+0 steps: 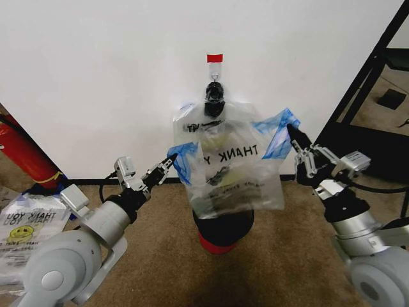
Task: Pick up the garbage bag from the wall and place it over the trash bin.
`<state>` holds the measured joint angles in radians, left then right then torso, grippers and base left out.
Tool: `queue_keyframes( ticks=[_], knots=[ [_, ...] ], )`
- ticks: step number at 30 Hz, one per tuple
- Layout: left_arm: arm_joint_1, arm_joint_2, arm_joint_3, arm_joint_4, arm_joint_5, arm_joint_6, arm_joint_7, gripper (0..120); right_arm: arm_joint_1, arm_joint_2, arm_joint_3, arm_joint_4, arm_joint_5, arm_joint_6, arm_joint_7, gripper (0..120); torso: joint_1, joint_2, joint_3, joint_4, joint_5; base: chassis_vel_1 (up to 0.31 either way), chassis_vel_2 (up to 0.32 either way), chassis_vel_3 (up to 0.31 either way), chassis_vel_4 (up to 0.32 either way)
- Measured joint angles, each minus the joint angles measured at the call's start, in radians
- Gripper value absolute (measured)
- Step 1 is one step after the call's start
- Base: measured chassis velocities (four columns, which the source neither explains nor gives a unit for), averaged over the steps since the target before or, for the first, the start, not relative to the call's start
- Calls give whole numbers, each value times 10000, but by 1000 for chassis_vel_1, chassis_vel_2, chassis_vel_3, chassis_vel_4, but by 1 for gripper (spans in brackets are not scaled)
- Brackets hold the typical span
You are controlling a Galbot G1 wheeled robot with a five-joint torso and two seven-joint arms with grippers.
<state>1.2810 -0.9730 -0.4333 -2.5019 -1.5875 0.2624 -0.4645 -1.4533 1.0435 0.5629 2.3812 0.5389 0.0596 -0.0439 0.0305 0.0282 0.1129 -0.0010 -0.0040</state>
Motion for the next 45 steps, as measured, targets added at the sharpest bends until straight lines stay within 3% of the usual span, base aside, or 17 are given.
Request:
queue_keyframes(
  ticks=[7, 12, 26, 33, 45],
  knots=[
    [32, -617, 652, 9, 1034, -39, 216, 0, 342, 550, -910, -1324, -862, 434, -88, 0, 0, 0, 0, 1, 0, 0, 0, 0, 0],
    [66, -1157, 960, 548, 1639, -104, 384, 0, 633, 1037, -1585, -2369, -993, 700, -65, 0, 0, 0, 0, 1, 1, 0, 0, 0, 0],
    [1334, -1426, 735, 1191, 2056, -253, 479, 0, 80, 2033, -2760, -3205, -1351, 902, 242, 0, 0, 0, 0, 2, -1, 0, 0, 0, 0],
    [1820, -1428, 891, 1189, 2289, -212, 319, 0, -663, 1851, -2558, -2937, -1740, 899, 495, 0, 0, 0, -1, 1, 0, 0, 0, 0, 0],
    [3023, -1439, 1325, 616, 2733, 173, -348, 0, -2744, 1793, -1236, -1922, -2040, 380, 1597, 0, -1, 0, -2, 1, 2, 0, 0, 0, 0]
  ],
)
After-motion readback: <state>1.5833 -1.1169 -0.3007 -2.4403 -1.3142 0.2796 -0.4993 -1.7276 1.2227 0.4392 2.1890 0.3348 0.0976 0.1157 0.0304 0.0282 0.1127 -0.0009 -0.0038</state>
